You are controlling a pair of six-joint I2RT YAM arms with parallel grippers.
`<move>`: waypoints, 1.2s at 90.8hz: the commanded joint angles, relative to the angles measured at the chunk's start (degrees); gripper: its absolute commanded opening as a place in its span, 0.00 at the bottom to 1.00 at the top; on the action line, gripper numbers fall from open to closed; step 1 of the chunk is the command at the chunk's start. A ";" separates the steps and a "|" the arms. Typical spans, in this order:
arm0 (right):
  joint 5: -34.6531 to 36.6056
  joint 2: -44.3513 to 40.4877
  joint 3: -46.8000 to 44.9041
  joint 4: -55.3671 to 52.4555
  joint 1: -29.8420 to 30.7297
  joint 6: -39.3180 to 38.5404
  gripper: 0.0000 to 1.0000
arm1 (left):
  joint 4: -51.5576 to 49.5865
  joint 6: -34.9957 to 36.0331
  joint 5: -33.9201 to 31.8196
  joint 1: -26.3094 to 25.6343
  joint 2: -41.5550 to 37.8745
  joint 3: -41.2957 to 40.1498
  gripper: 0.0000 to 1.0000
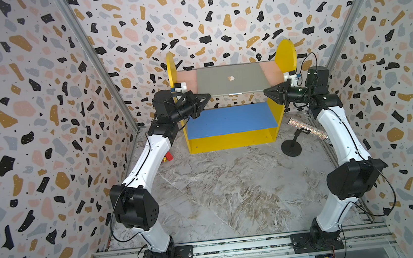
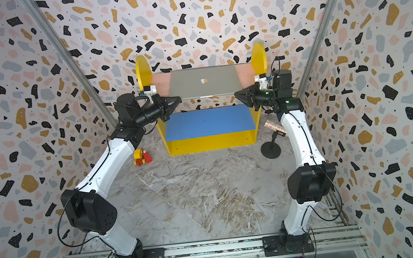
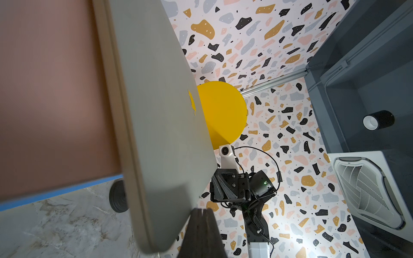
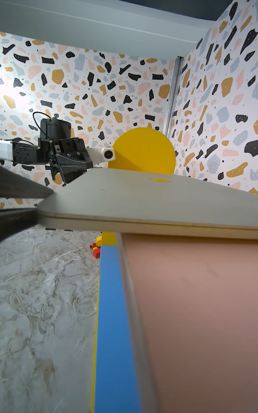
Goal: Close the laptop lid and set it aside
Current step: Place the laptop on the shelf.
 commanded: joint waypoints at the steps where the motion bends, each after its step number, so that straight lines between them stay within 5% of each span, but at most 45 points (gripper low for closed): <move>1: 3.29 0.52 2.40 2.11 0.07 -1.66 0.15 | -1.83 4.09 -2.80 0.49 -0.86 2.46 0.00; 33: 8.40 -0.19 4.33 -3.34 1.69 -9.38 0.15 | -14.48 15.79 -7.92 -0.21 -1.57 6.42 0.00; 66: 15.05 -1.74 5.69 -6.84 4.78 -19.56 0.04 | -16.82 18.74 -9.50 -0.57 -1.78 7.77 0.00; 109: 18.98 -0.94 9.06 -8.93 6.28 -24.68 0.03 | -19.81 19.99 -9.59 -0.74 0.68 12.09 0.00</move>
